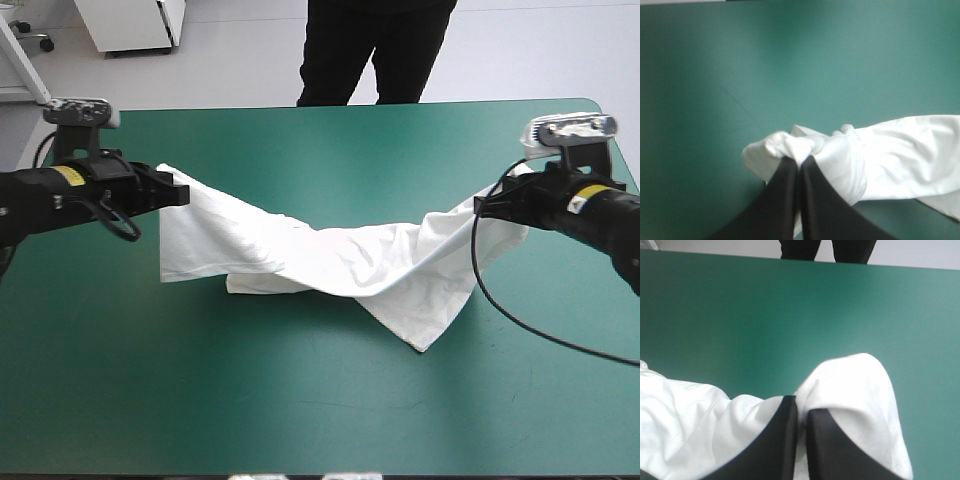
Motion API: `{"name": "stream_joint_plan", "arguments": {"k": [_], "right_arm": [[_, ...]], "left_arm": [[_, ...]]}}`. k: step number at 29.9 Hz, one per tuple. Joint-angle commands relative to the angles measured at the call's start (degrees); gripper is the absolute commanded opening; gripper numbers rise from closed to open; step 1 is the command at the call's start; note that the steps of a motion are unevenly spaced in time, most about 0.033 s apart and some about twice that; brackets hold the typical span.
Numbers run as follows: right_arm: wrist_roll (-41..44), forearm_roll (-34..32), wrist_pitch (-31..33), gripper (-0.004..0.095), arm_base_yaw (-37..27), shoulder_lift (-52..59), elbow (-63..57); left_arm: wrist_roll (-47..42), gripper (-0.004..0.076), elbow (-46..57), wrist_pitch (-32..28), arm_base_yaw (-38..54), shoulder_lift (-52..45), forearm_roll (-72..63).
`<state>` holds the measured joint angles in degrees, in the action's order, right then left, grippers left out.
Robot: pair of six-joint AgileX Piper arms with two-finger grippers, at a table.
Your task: Fold the cloth
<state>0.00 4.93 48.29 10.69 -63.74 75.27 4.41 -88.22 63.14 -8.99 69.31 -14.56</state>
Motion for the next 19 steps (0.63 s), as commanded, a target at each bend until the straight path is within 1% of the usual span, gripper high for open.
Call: {"name": "stream_joint_plan", "arguments": {"k": [1,7,10,14,19], "right_arm": [[-0.5,-2.0,-9.7,-0.0017,-0.3,-5.6,0.4],[-0.5,-3.0,-19.4,-0.0017,-0.4,-15.7,0.5],[0.0,-3.0,-21.7,-0.0017,-0.4,-19.5,0.5],[0.0,-2.9,-22.3,-0.0017,-0.4,-23.2,0.5],[0.0,-2.9,-22.5,-0.0017,-0.4,-26.1,0.5]], "left_arm": [[-0.3,-0.0009,1.3,-11.2,-0.1,3.5,-1.1],[0.2,-0.0009,0.9,-23.2,-0.1,11.4,-1.3],[0.3,-0.0009,0.9,-27.7,-0.1,15.7,-1.3],[0.3,-0.0009,0.9,-30.2,-0.1,21.3,-1.3],[1.7,-0.0009,0.9,-30.5,-0.1,26.9,-1.3]]}}
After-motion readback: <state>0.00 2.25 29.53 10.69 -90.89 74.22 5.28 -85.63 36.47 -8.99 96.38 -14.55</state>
